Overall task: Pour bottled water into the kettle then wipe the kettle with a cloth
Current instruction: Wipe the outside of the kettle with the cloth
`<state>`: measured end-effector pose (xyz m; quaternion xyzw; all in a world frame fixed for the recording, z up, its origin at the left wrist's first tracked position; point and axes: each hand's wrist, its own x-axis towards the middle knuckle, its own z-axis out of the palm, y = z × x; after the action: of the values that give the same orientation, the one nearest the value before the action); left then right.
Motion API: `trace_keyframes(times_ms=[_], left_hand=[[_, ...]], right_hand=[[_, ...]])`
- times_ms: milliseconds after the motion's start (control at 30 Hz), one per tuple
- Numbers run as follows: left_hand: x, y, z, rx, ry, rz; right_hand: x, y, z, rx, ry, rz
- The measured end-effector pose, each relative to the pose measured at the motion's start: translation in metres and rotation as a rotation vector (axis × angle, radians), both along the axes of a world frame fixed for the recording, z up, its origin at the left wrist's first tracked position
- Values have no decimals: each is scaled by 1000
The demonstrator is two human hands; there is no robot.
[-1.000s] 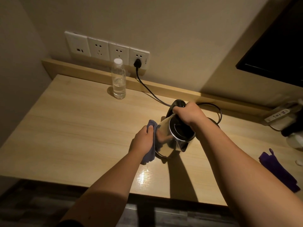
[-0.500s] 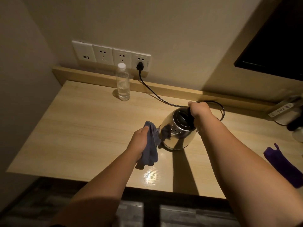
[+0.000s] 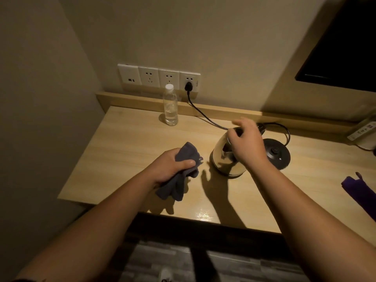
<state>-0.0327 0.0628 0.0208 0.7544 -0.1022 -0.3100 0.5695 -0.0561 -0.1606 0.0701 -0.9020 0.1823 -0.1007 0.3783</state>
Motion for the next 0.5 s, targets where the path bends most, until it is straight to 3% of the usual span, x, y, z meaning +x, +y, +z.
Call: trace_keyframes(times_ms=[133,267,500], left_hand=[[-8,8,35,257,-235,-170],[-16,17,59,342,-310,-246],[-28,47,83,460,-413,-350]], right_hand=[[-15,35,28,-85,79,417],[-22,52,42,-198,208,757],[-36,57,54,-76,193,819]])
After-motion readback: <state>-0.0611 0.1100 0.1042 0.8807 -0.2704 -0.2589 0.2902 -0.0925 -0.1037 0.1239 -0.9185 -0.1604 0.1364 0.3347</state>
